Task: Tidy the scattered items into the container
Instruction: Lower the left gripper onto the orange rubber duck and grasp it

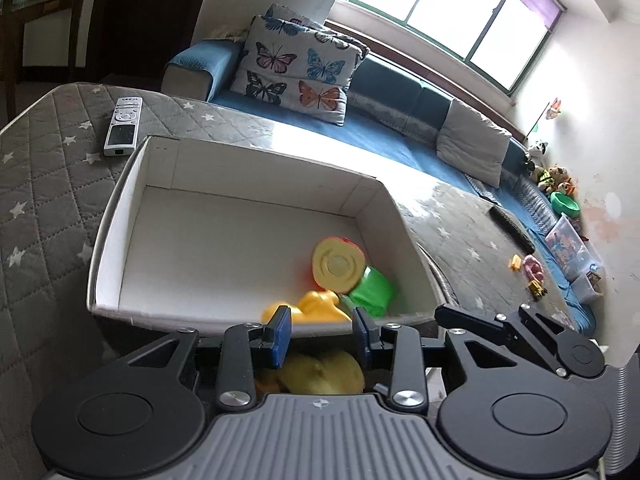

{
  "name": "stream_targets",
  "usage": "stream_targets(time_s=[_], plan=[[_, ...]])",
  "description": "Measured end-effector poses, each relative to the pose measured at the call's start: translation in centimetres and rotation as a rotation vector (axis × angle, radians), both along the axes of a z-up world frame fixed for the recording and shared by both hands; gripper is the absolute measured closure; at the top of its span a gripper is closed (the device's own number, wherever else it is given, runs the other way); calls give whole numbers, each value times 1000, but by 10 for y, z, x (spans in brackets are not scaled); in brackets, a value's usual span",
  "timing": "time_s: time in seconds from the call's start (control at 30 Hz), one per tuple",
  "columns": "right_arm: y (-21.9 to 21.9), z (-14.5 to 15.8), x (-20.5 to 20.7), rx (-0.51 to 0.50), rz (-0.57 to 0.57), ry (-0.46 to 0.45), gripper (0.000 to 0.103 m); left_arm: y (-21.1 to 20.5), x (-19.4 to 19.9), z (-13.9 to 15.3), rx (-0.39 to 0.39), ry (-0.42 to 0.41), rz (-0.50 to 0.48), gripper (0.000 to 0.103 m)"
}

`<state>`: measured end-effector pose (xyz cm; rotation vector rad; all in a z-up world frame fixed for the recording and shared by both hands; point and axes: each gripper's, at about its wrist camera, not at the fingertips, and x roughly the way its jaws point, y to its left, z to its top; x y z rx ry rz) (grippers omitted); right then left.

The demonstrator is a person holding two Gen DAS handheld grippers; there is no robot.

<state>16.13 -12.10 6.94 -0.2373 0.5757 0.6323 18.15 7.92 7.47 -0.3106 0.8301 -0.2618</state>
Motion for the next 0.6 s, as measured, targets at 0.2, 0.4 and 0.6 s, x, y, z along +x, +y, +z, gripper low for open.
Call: stream_targets(time_s=[0.2, 0.4, 0.6], plan=[[-10, -10, -26, 0, 7, 14, 18, -7, -29, -6, 4, -9, -3, 67], [-17, -25, -36, -15, 22, 51, 17, -5, -47, -24, -40, 35, 18, 67], [-15, -40, -31, -29, 54, 96, 13, -2, -53, -38, -75, 80, 35, 67]])
